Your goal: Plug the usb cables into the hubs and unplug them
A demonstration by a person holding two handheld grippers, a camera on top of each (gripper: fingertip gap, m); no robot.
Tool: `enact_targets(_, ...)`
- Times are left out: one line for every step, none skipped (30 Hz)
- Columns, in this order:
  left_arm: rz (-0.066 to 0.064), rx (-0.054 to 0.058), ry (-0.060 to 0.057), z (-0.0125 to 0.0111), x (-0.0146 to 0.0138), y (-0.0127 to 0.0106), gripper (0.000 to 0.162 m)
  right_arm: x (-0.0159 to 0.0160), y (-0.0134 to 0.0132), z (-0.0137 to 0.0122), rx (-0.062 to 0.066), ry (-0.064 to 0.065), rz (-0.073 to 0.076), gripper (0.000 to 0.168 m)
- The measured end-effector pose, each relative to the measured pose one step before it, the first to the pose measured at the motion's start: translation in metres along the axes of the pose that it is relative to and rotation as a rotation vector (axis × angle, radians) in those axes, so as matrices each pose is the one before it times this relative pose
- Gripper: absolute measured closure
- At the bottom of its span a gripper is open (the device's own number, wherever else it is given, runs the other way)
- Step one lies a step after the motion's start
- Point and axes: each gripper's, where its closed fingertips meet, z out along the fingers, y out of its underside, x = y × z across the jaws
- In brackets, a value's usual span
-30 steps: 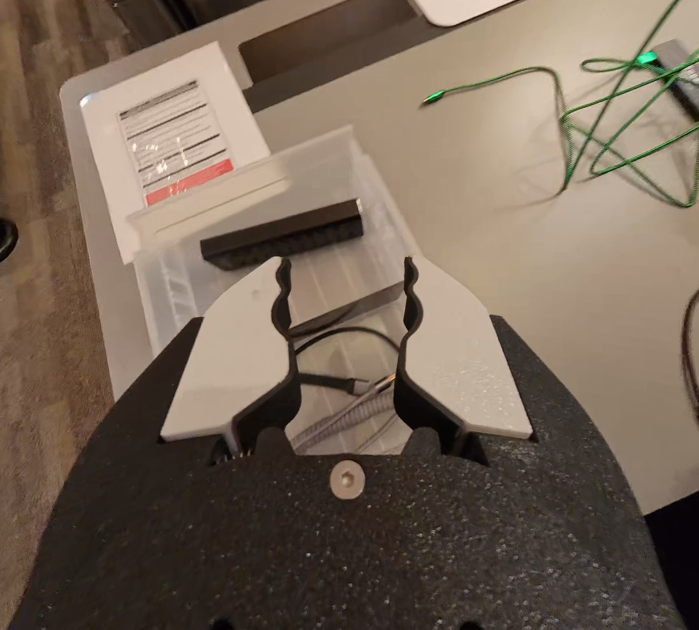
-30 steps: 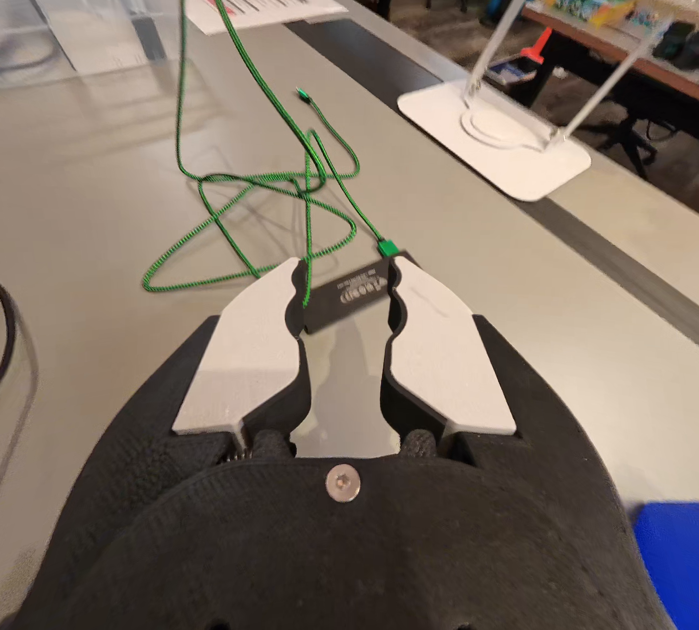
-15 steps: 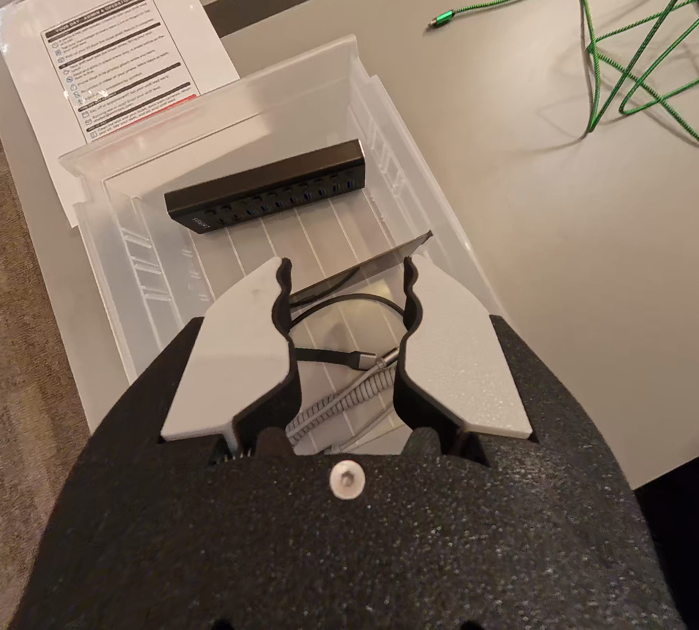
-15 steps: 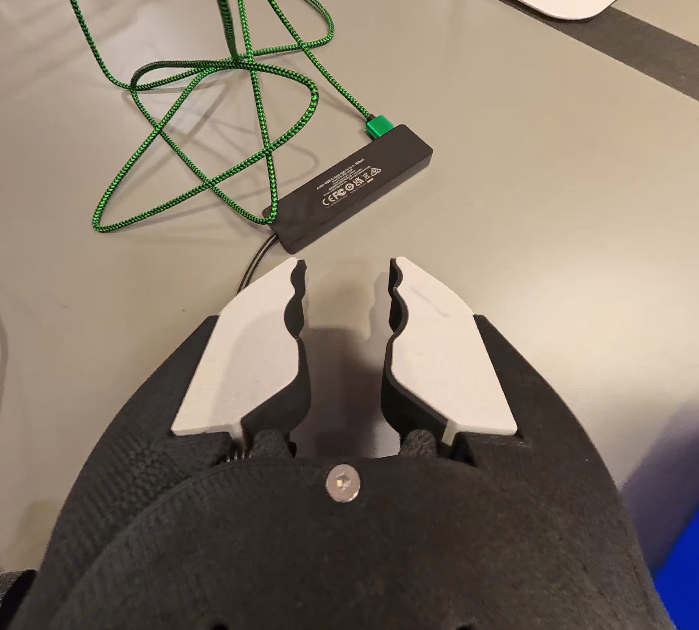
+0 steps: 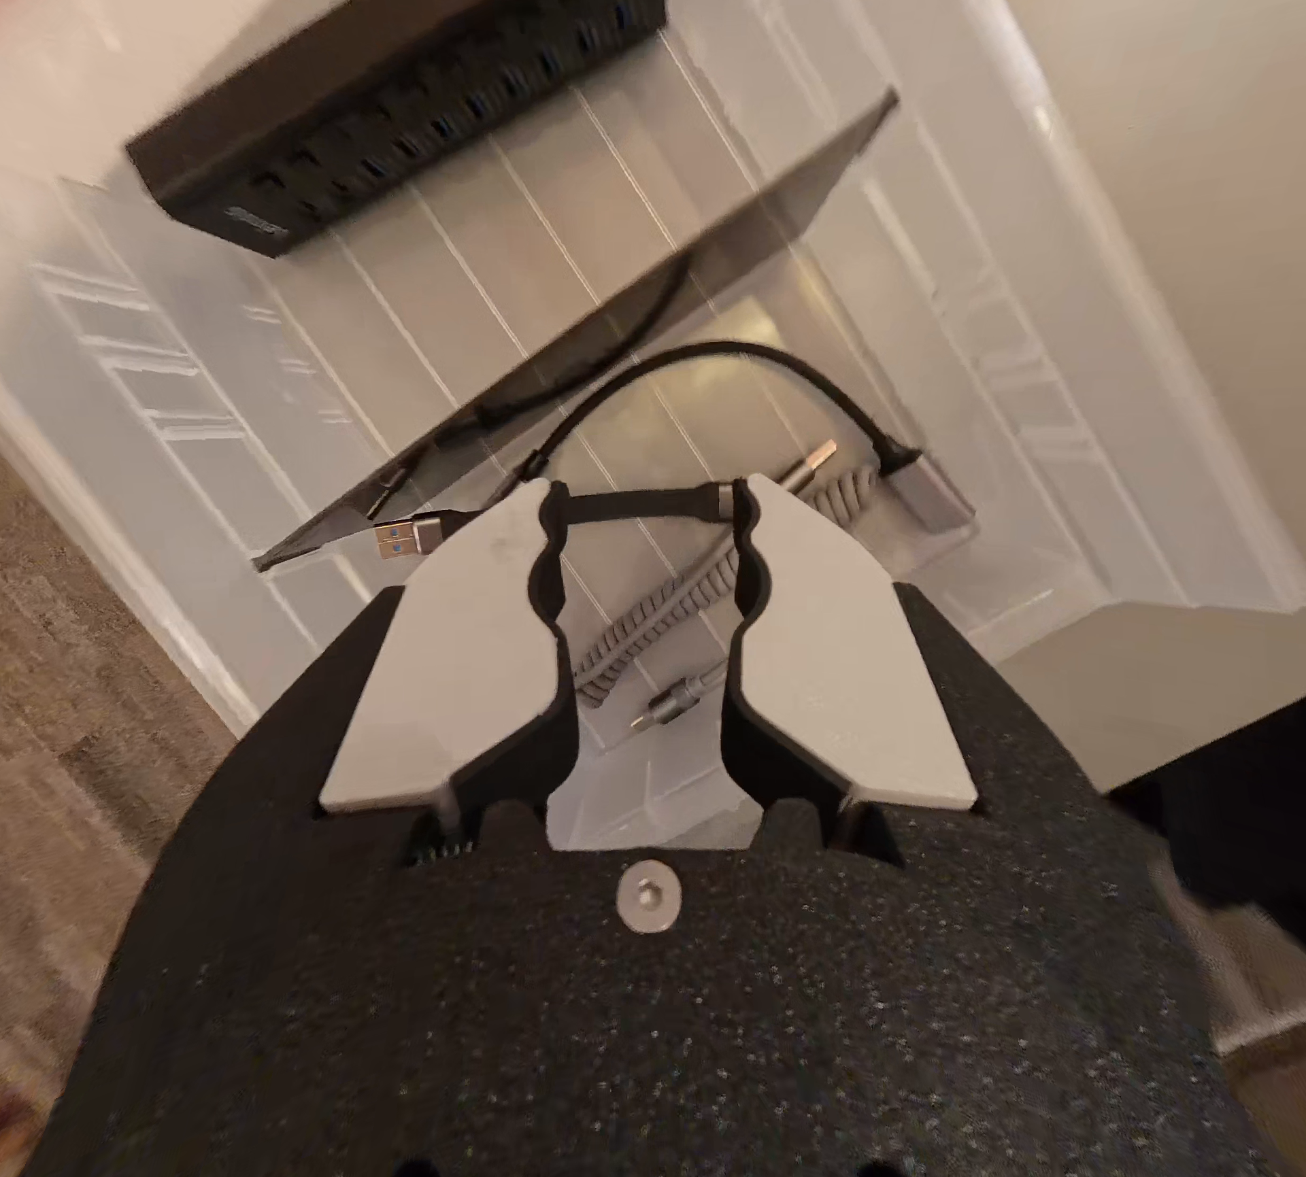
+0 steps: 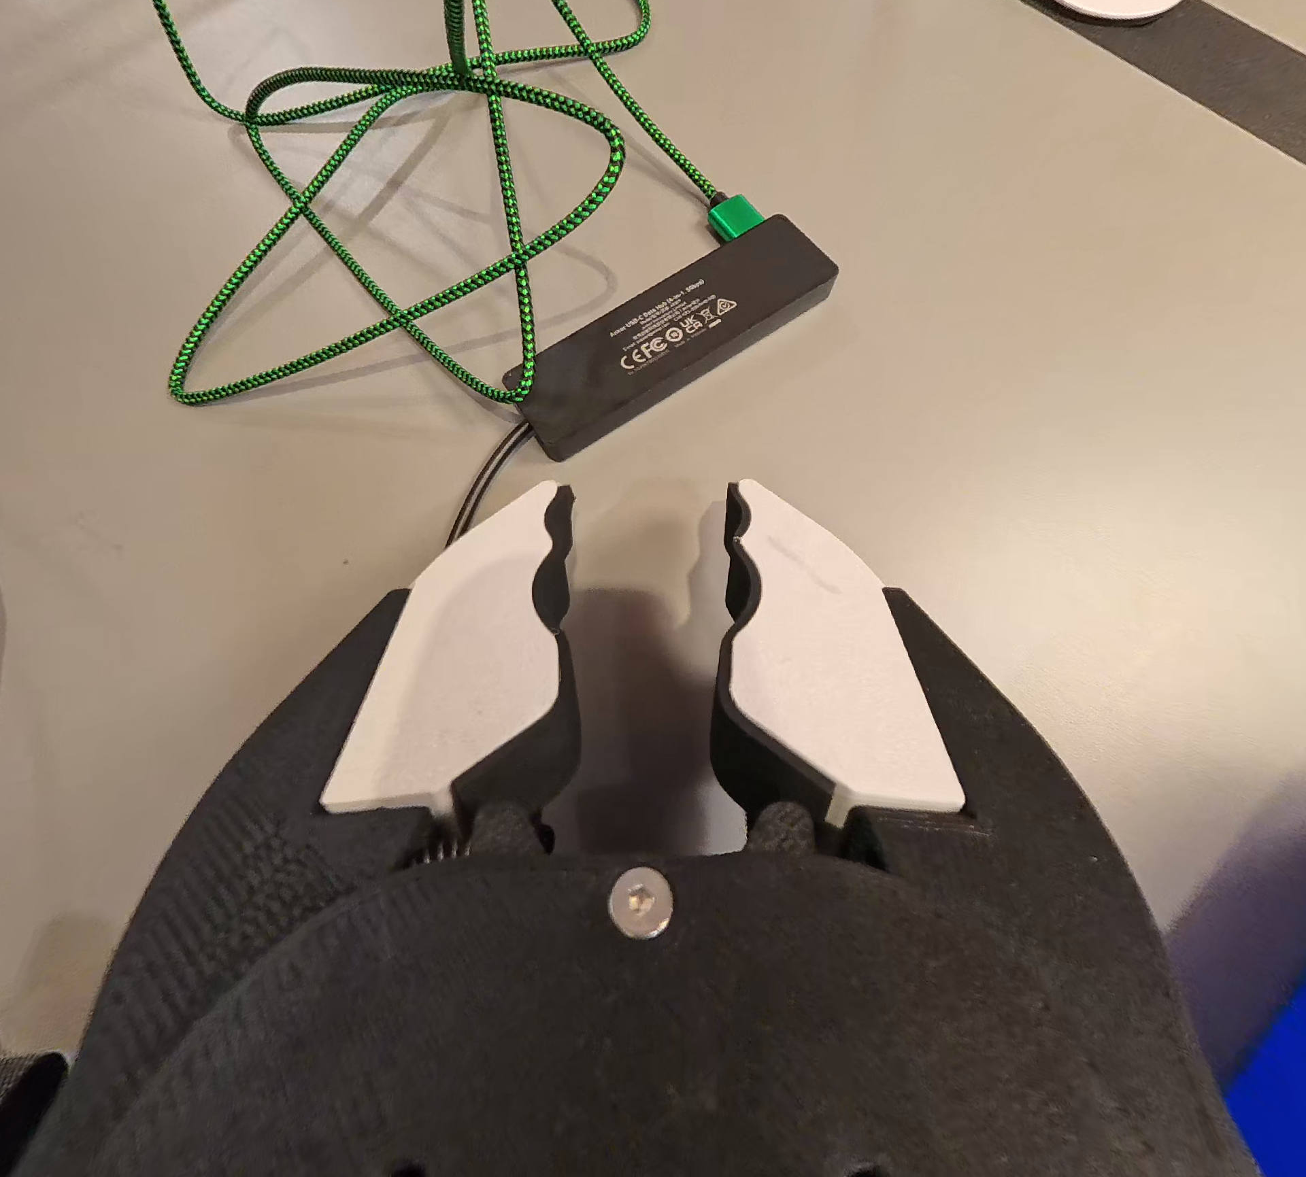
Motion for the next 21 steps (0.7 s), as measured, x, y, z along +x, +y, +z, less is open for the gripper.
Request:
enact_targets(0.0406,-0.0321,0.0190,0.00373,0.00299,0.00476,0.117,-0.00047,0.00049,0.00042,-0.0040,-0.0019,-0.0036,0.128)
enact_targets(0.0410,-0.0307,0.0196,0.00370,0.00327,0.00389,0.119,-0.00064,0.00054,0.00045,-0.0051,-0.0013,-0.0041,0.128)
enact_targets(0.0214,-0.0308,0.0151,0.00382,0.00220,0.00316,0.120,-0.00038,0.00062,0.00058,-0.0061,-0.0001,-0.0042,0.128)
enact_targets(0.0010,-0.0375,0.0124,0.00418,0.00058,0.00292,0.121,-0.00050,0.00084,0.00074,-0.0075,-0.0003,-0.0046,0.129)
enact_targets(-0.0139,-0.0406,0.0017,0.00432,-0.00154,0.00325,0.121,-0.00051,0.00081,0.00077,-0.0076,-0.0001,-0.0053,0.129)
enact_targets(-0.0328,-0.0497,-0.0060,0.00431,-0.00339,0.00427,0.121,-0.00056,0.00081,0.00075,-0.0074,0.0004,-0.0056,0.129)
enact_targets(-0.0272,-0.0475,-0.0091,0.00408,-0.00369,0.00393,0.121,-0.00052,0.00060,0.00059,-0.0064,0.0004,-0.0057,0.129)
enact_targets(-0.0188,-0.0313,-0.0170,0.00356,-0.00369,0.00286,0.121,-0.00053,0.00055,0.00047,-0.0043,0.0000,-0.0057,0.129)
enact_targets(-0.0518,-0.0264,-0.0136,0.00323,-0.00360,0.00303,0.122,-0.00009,0.00008,0.00019,-0.0017,0.0024,-0.0031,0.129)
enact_targets(-0.0820,-0.0253,0.0019,0.00337,-0.00299,0.00302,0.127,0.00033,0.00006,-0.00008,0.0003,0.0038,-0.0002,0.129)
enact_targets(-0.0751,-0.0113,-0.0099,0.00328,-0.00438,0.00169,0.130,0.00048,-0.00018,-0.00022,0.0016,0.0037,0.0013,0.129)
enact_targets(-0.0541,0.0054,-0.0185,0.00299,-0.00424,-0.00016,0.131,0.00059,-0.00024,-0.00022,0.0025,0.0035,0.0018,0.129)
enact_targets(-0.0357,0.0105,0.0019,0.00297,-0.00022,-0.00062,0.129,0.00038,-0.00018,-0.00027,0.0023,0.0028,0.0016,0.130)
enact_targets(-0.0344,0.0210,0.0280,0.00206,0.00341,-0.00216,0.128,0.00018,-0.00010,-0.00010,0.0009,0.0014,0.0006,0.130)
enact_targets(-0.0403,0.0348,0.0355,0.00081,0.00385,-0.00428,0.126,-0.00007,0.00011,0.00009,-0.0010,-0.0004,-0.0004,0.130)
enact_targets(-0.0343,0.0271,0.0282,0.00030,0.00246,-0.00335,0.124,-0.00016,0.00024,0.00022,-0.0025,-0.0011,-0.0004,0.129)
enact_targets(-0.0260,0.0106,0.0057,0.00024,-0.00045,-0.00117,0.122,-0.00023,0.00025,0.00037,-0.0028,-0.0016,-0.0010,0.130)
enact_targets(-0.0134,-0.0047,-0.0133,0.00061,-0.00235,0.00069,0.120,-0.00030,0.00023,0.00021,-0.0022,-0.0018,-0.0015,0.130)
enact_targets(-0.0068,-0.0109,-0.0131,0.00174,-0.00133,0.00139,0.119,-0.00038,0.00013,0.00008,-0.0011,-0.0018,-0.0018,0.130)
enact_targets(-0.0017,-0.0218,-0.0068,0.00278,0.00028,0.00275,0.117,-0.00037,-0.00001,-0.00003,0.0005,-0.0018,-0.0018,0.130)
enact_targets(0.0028,-0.0247,-0.0066,0.00350,0.00095,0.00274,0.116,-0.00028,-0.00015,-0.00011,0.0017,-0.0013,-0.0016,0.130)
